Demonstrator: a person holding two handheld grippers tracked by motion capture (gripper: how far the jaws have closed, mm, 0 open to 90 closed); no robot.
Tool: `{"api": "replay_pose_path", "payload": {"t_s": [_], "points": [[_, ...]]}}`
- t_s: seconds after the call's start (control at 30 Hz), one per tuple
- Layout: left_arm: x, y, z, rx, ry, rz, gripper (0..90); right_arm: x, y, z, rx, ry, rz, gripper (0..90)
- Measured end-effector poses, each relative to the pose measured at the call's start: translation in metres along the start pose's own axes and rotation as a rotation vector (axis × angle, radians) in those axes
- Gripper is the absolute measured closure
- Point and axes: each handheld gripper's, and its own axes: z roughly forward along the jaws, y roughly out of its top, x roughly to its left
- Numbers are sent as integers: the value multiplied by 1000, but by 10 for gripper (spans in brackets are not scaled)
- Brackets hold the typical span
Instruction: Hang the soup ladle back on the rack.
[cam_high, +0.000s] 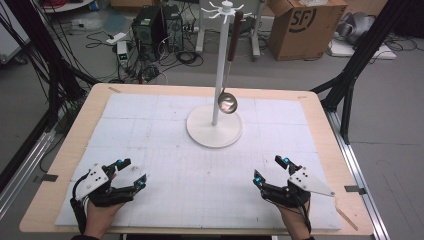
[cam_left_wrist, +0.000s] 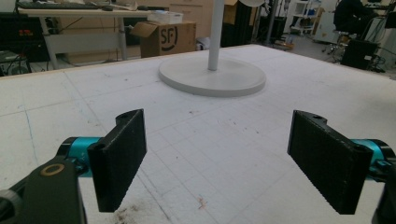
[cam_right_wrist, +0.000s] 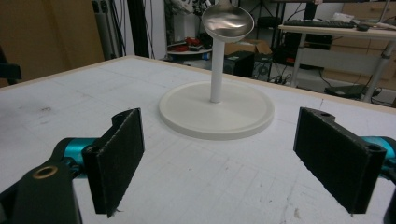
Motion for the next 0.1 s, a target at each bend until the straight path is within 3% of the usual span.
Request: {"api": "replay_pose_path", "payload": {"t_s": [0.1], "points": [[0, 0, 0, 3, -2, 7, 203, 0, 0, 0, 1, 1, 3, 152]]}}
